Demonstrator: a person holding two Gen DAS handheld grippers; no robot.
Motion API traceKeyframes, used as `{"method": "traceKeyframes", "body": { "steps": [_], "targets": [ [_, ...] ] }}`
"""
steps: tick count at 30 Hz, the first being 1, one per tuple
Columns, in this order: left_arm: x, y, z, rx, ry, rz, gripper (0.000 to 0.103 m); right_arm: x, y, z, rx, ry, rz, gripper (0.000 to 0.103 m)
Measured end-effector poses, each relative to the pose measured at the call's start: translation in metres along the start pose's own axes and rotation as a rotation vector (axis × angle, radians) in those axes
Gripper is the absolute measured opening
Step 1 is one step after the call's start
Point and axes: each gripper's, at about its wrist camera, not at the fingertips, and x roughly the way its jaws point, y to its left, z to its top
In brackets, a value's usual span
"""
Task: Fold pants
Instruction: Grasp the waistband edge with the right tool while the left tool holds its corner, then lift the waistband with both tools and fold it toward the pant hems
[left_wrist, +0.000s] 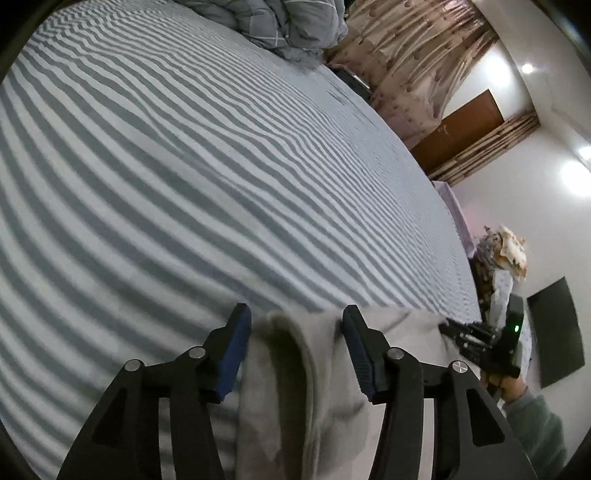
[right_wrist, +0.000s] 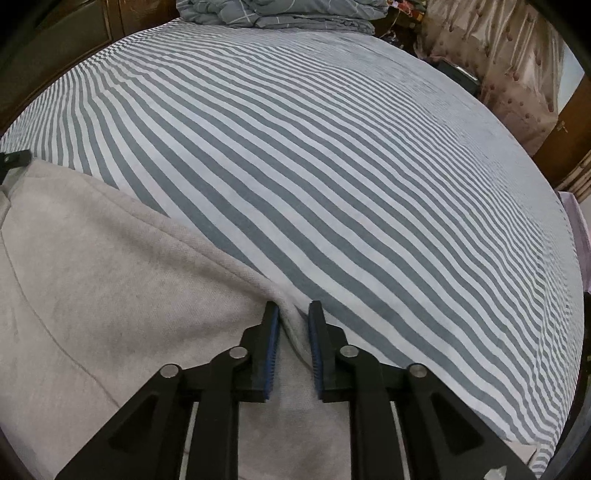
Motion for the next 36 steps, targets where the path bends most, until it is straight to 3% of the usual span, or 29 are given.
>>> {"method": "traceKeyframes", "body": {
  "steps": [4,5,12,17,23,29,34,35,36],
  "targets": [
    [-0.001,-0.008,-0.003,0.043,-0.018,0.063,0.043,-0.002,-0.001,0.003,0.012,0.009,0.007,0.011],
    [-0.004,-0.013,-0.005,0.059,-0.029,0.097,0.031,-0.005,0.000,0.003,0.007,0.004,0.001,0.009],
    [-0.036,-0.036,-0.009,0.078,-0.056,0.115,0.028,-0.059,0.009,-0.005,0.013,-0.072,-0.031,0.006],
    [-0.077,-0.068,-0.022,0.130,-0.088,0.063,0.027,-0.121,0.019,-0.025,0.026,-0.136,-0.050,0.006],
    [-0.128,-0.088,-0.059,0.143,-0.110,-0.004,0.027,-0.192,0.047,-0.077,0.045,-0.215,-0.058,0.006],
    [-0.166,-0.097,-0.113,0.160,-0.098,-0.033,0.027,-0.243,0.072,-0.154,0.118,-0.277,-0.032,0.000],
    [-0.175,-0.097,-0.166,0.201,-0.062,-0.003,0.027,-0.230,0.085,-0.208,0.194,-0.206,0.007,0.000],
    [-0.175,-0.096,-0.173,0.201,-0.059,0.007,0.025,-0.226,0.088,-0.216,0.205,-0.197,0.016,0.003],
    [-0.175,-0.093,-0.181,0.193,-0.055,0.022,0.010,-0.216,0.089,-0.221,0.228,-0.178,0.044,0.005]
  ]
}}
